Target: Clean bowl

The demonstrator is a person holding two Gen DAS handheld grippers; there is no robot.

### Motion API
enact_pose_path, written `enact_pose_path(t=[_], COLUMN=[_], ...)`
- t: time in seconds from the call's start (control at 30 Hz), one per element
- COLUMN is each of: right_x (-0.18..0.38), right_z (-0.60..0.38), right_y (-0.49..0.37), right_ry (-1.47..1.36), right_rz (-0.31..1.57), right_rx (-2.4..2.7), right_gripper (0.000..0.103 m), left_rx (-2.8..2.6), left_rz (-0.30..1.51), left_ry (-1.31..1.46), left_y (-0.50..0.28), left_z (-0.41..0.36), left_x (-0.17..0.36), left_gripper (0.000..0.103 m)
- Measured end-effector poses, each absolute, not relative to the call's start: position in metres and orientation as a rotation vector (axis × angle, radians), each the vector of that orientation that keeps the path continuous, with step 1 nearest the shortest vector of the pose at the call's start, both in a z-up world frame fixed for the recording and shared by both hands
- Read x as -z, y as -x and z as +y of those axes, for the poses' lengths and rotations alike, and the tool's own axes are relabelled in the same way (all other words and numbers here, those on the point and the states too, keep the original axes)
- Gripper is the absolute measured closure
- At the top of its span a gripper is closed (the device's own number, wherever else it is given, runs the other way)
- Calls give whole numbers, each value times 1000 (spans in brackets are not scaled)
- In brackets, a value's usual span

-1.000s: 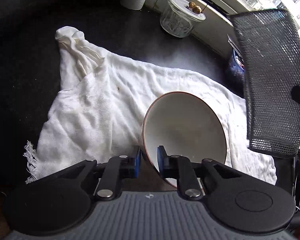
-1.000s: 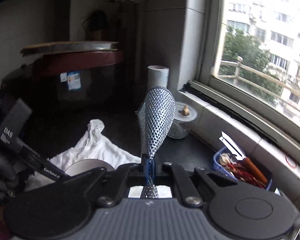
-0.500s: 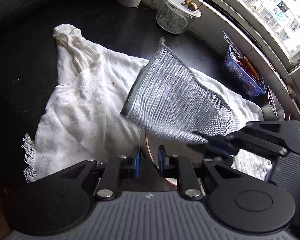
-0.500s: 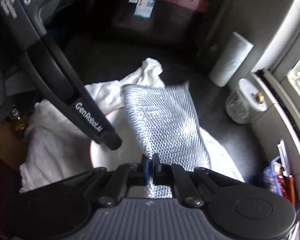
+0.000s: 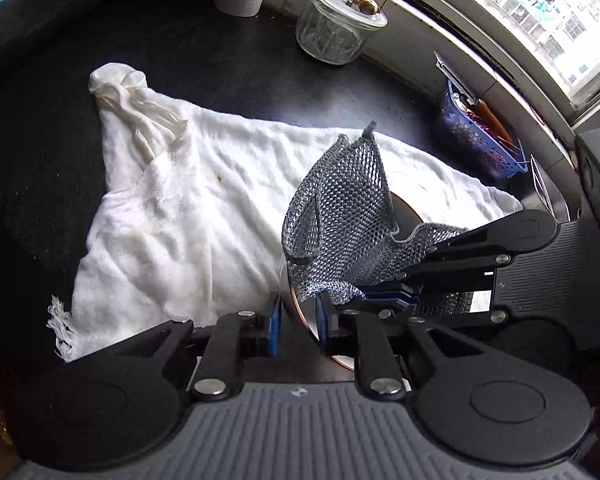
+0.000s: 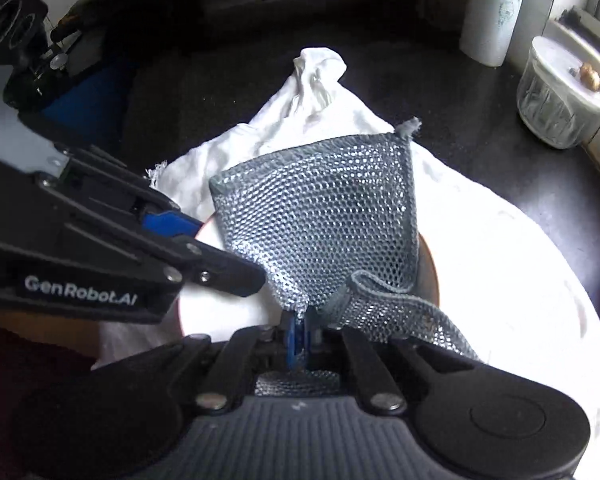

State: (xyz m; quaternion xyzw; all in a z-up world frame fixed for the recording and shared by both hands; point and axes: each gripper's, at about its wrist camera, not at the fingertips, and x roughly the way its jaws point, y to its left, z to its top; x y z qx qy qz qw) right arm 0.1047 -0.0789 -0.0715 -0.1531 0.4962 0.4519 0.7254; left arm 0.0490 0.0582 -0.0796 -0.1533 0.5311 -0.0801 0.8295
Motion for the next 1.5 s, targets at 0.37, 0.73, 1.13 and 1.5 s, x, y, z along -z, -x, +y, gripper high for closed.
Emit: enact_pose_path(t=[0.37, 0.73, 1.13, 1.5], right_x=[74, 65, 82, 58], right_z=[-84, -74, -106, -108], right_y=[-111, -103, -83, -74], right_ry=[214, 354, 54, 168], right_rz=[1140, 1062, 1188, 1107], right_rx=[-975, -930, -946, -935], right_gripper=[102, 102, 100, 100], left_rx=[269, 339, 65, -10], left_rz=[1108, 1181, 1238, 1307], left_ry=[90, -100, 625, 1242], left_y=[-49, -49, -20, 0], left_z=[37, 26, 61, 87], left_x=[77, 74, 110, 144], left_gripper=[85, 81, 91, 87])
